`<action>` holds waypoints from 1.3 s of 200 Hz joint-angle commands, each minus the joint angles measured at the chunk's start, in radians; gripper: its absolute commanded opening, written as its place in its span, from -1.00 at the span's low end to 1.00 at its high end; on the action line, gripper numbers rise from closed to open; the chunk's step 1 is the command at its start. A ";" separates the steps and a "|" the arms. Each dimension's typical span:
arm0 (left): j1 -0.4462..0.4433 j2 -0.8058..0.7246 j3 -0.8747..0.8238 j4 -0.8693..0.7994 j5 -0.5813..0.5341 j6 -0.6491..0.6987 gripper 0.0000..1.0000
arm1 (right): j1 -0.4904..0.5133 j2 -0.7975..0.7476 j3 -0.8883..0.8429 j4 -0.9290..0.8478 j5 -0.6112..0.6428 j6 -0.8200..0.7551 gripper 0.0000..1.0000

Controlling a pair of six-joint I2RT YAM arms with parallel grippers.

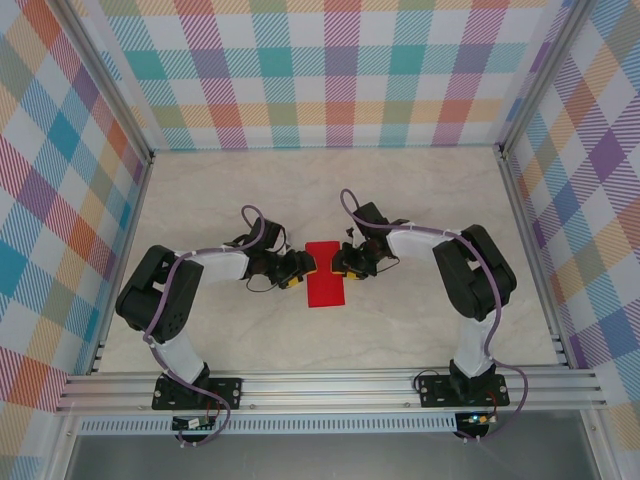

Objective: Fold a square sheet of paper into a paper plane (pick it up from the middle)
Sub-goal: Fold the square sheet of paper in half at the center of the table.

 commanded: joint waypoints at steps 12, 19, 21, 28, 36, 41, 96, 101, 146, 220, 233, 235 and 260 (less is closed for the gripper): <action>0.008 0.016 0.011 0.003 0.038 0.001 0.13 | 0.002 0.037 0.007 -0.036 0.027 -0.004 -0.32; 0.008 0.018 0.013 0.002 0.039 -0.001 0.13 | 0.002 0.036 0.003 -0.032 0.028 -0.002 -0.32; 0.007 0.018 0.013 0.003 0.040 0.000 0.13 | 0.002 0.036 0.000 -0.032 0.029 -0.002 -0.32; 0.006 0.020 0.014 0.004 0.043 0.000 0.13 | 0.002 0.034 -0.004 -0.029 0.028 0.002 -0.32; 0.005 0.021 0.015 0.003 0.045 0.000 0.13 | 0.002 0.034 -0.008 -0.027 0.030 0.005 -0.32; 0.004 0.022 0.016 0.005 0.044 0.000 0.13 | 0.002 0.034 -0.010 -0.028 0.031 0.006 -0.33; -0.011 0.046 0.035 0.021 0.071 -0.002 0.04 | 0.002 0.042 -0.016 -0.025 0.038 0.007 -0.33; -0.012 0.047 0.036 0.019 0.069 -0.003 0.04 | 0.001 0.042 -0.016 -0.026 0.038 0.007 -0.33; -0.013 0.046 0.038 0.028 0.078 -0.005 -0.09 | -0.002 0.043 -0.020 -0.022 0.036 0.007 -0.33; -0.015 0.039 0.039 0.057 0.092 -0.018 -0.25 | -0.011 0.043 -0.039 0.004 0.015 0.014 -0.33; -0.015 0.042 0.038 0.079 0.101 -0.029 -0.28 | -0.014 0.036 -0.044 0.022 -0.001 0.017 -0.34; -0.015 0.043 0.038 0.080 0.101 -0.031 -0.29 | -0.015 0.034 -0.044 0.024 -0.003 0.017 -0.34; -0.015 0.048 0.037 0.122 0.089 -0.072 -0.39 | -0.028 0.009 -0.029 0.042 -0.050 0.003 -0.32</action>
